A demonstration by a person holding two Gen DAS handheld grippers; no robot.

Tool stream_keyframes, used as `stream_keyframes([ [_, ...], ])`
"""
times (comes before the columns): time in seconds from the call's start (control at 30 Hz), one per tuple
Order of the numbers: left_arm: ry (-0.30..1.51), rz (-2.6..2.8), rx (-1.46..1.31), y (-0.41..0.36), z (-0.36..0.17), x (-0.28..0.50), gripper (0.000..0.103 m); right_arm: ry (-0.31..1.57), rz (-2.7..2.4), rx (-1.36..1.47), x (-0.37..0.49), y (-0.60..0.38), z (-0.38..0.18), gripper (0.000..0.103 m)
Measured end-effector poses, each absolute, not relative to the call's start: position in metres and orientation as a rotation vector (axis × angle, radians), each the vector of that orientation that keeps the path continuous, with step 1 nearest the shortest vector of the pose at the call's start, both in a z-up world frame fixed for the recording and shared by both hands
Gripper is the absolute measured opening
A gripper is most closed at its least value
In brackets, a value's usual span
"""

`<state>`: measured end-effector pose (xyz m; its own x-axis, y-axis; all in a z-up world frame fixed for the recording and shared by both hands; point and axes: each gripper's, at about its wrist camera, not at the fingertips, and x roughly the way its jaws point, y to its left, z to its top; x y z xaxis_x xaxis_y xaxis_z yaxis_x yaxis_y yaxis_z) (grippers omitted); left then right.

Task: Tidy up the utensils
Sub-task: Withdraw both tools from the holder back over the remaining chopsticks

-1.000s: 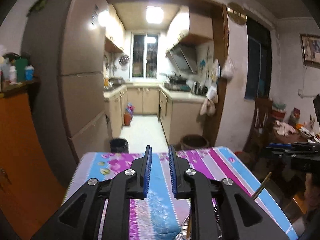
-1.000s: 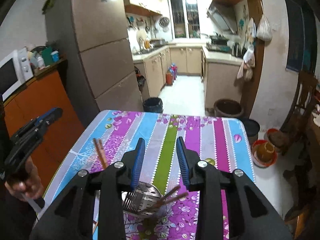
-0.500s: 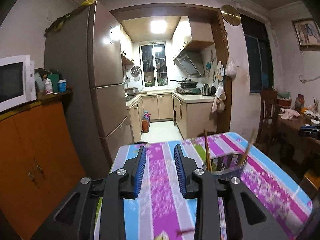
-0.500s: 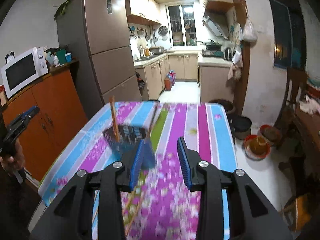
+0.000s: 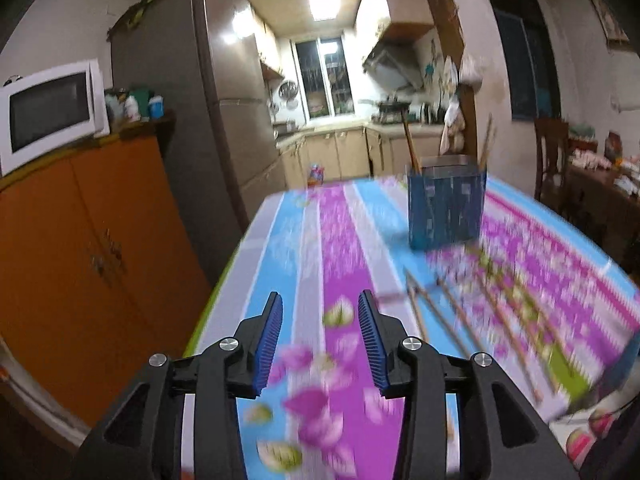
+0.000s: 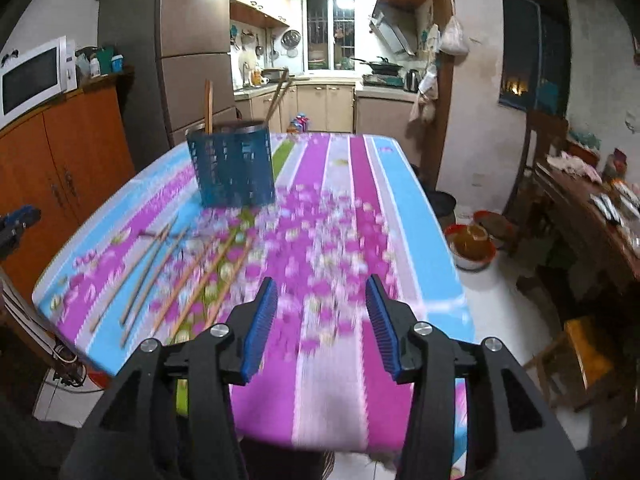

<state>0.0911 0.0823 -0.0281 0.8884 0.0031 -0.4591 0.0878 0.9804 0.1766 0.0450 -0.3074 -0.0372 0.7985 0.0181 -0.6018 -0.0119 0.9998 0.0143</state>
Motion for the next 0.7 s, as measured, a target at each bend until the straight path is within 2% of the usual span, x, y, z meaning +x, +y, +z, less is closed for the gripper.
stream_keyframes([
  [0.33, 0.577, -0.049, 0.239, 0.057, -0.110, 0.038, 0.043, 0.672, -0.024, 0.078, -0.002, -0.287, -0.099, 0.045],
  [0.7, 0.545, -0.099, 0.277, 0.018, -0.134, 0.030, 0.048, 0.585, 0.098, -0.032, -0.012, -0.231, -0.126, 0.045],
])
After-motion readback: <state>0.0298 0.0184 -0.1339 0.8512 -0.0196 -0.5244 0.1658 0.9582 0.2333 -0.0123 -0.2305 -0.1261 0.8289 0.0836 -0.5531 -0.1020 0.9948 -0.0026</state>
